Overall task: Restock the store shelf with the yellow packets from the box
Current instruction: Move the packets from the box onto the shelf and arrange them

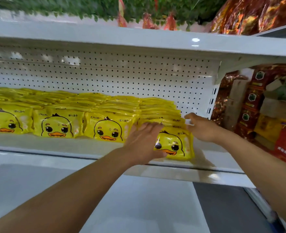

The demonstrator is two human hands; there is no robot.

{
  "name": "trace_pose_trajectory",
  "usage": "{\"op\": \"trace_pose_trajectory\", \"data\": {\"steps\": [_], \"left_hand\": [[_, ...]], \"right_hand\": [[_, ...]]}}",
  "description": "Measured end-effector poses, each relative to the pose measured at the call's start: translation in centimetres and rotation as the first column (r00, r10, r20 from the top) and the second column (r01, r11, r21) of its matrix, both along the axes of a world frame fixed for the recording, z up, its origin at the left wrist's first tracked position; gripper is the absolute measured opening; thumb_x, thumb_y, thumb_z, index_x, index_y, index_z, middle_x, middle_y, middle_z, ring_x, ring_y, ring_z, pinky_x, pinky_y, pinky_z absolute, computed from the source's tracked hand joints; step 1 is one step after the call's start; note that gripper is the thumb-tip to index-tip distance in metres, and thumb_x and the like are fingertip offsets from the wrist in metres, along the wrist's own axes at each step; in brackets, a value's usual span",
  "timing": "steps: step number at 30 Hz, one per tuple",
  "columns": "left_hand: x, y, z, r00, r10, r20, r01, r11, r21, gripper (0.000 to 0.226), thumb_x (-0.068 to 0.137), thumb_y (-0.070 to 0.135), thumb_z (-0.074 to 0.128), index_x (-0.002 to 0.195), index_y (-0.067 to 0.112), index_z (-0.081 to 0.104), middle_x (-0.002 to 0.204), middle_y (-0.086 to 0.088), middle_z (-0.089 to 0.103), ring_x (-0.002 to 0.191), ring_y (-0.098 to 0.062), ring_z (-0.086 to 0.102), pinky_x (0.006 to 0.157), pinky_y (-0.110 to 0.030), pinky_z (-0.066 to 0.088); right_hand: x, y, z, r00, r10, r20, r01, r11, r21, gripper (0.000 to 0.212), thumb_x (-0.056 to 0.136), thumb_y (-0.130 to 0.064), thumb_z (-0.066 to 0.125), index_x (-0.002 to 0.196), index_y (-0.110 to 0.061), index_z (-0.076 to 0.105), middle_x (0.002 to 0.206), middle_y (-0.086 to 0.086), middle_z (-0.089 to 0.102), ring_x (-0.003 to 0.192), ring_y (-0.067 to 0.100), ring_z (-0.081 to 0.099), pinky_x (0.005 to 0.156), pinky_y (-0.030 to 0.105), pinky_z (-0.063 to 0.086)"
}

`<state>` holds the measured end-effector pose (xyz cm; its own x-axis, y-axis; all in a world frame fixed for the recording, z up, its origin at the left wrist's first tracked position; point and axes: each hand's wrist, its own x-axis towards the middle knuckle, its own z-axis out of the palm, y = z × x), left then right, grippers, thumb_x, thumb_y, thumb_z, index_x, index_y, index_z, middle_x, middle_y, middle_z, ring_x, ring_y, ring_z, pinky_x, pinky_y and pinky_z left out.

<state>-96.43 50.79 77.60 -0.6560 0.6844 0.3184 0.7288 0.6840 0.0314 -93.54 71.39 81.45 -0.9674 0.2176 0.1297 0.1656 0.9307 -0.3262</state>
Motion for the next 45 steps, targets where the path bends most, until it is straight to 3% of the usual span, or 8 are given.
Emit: {"op": "trace_pose_trajectory", "data": {"steps": [9, 12, 17, 20, 24, 34, 40, 45], "left_hand": [[-0.7, 2.1, 0.7, 0.976, 0.195, -0.094, -0.203, 0.976, -0.084, 0.103, 0.068, 0.054, 0.074, 0.146, 0.021, 0.015, 0.141, -0.006, 0.027, 0.132, -0.026, 0.027, 0.109, -0.043, 0.023], [-1.1, 1.9, 0.6, 0.964, 0.211, -0.161, -0.224, 0.972, -0.066, 0.099, 0.068, 0.054, 0.074, 0.144, 0.025, 0.017, 0.136, -0.006, 0.028, 0.126, -0.026, 0.031, 0.104, -0.041, 0.028], [-1.3, 2.1, 0.1, 0.959, 0.211, -0.187, -0.222, 0.974, -0.039, 0.099, 0.069, 0.052, 0.073, 0.145, 0.028, 0.015, 0.143, -0.006, 0.019, 0.131, -0.028, 0.025, 0.108, -0.044, 0.023], [-1.8, 2.1, 0.1, 0.967, 0.185, -0.174, -0.195, 0.980, -0.046, 0.098, 0.068, 0.049, 0.075, 0.144, 0.023, 0.018, 0.153, -0.005, 0.007, 0.141, -0.027, 0.010, 0.115, -0.045, 0.011], [-2.5, 2.3, 0.3, 0.977, 0.144, -0.159, -0.155, 0.986, -0.055, 0.094, 0.068, 0.045, 0.076, 0.140, 0.019, 0.021, 0.146, -0.003, 0.026, 0.139, -0.022, 0.020, 0.116, -0.041, 0.013], [-3.8, 4.1, -0.5, 0.926, 0.226, -0.301, -0.257, 0.964, -0.067, 0.082, 0.081, 0.030, 0.068, 0.141, 0.021, 0.014, 0.139, -0.010, 0.026, 0.131, -0.029, 0.029, 0.110, -0.048, 0.018], [-4.5, 5.0, -0.9, 0.899, 0.282, -0.336, -0.324, 0.943, -0.077, 0.074, 0.087, 0.023, 0.058, 0.142, 0.018, 0.008, 0.140, -0.013, 0.021, 0.129, -0.031, 0.026, 0.106, -0.045, 0.021], [-5.0, 5.3, -0.6, 0.904, 0.316, -0.289, -0.337, 0.941, -0.026, 0.072, 0.085, 0.031, 0.062, 0.138, 0.023, 0.015, 0.137, -0.008, 0.023, 0.127, -0.028, 0.027, 0.104, -0.044, 0.022]], "right_hand": [[-2.5, -0.2, -0.7, 0.980, -0.031, -0.195, 0.016, 0.997, -0.080, 0.020, 0.090, -0.009, 0.052, 0.098, 0.002, 0.067, 0.105, 0.019, 0.066, 0.098, 0.032, 0.059, 0.079, 0.032, 0.045], [-3.0, -0.1, -1.0, 0.963, -0.078, -0.260, 0.045, 0.991, -0.128, 0.010, 0.089, -0.009, 0.054, 0.082, -0.012, 0.061, 0.102, 0.012, 0.066, 0.096, 0.028, 0.059, 0.076, 0.030, 0.044], [-3.3, 0.5, -1.3, 0.955, -0.124, -0.268, 0.040, 0.953, -0.299, 0.019, 0.092, -0.015, 0.053, 0.108, -0.008, 0.059, 0.113, 0.010, 0.060, 0.102, 0.025, 0.055, 0.076, 0.025, 0.038], [-3.1, 0.2, -1.0, 0.992, -0.100, -0.076, 0.031, 0.781, -0.624, 0.034, 0.095, -0.027, 0.049, 0.126, -0.013, 0.046, 0.114, 0.005, 0.052, 0.102, 0.019, 0.048, 0.084, 0.029, 0.036], [-3.8, -0.4, -1.5, 0.995, -0.095, -0.025, 0.040, 0.626, -0.779, 0.024, 0.098, -0.020, 0.043, 0.122, -0.020, 0.044, 0.092, 0.003, 0.058, 0.086, 0.019, 0.054, 0.076, 0.031, 0.043], [-5.5, 1.4, -2.3, 0.975, -0.145, -0.167, 0.013, 0.790, -0.613, 0.021, 0.086, -0.010, 0.057, 0.106, -0.009, 0.058, 0.089, 0.005, 0.055, 0.082, 0.019, 0.053, 0.069, 0.030, 0.044], [-7.5, 1.9, -2.0, 0.970, -0.107, -0.217, -0.049, 0.792, -0.609, 0.028, 0.088, -0.008, 0.053, 0.116, -0.009, 0.053, 0.106, 0.007, 0.054, 0.094, 0.019, 0.052, 0.070, 0.027, 0.043], [-8.1, 3.6, -1.5, 0.976, -0.082, -0.203, -0.091, 0.691, -0.717, 0.001, 0.090, -0.015, 0.056, 0.090, -0.017, 0.057, 0.102, 0.010, 0.056, 0.097, 0.022, 0.050, 0.085, 0.035, 0.040]]}}
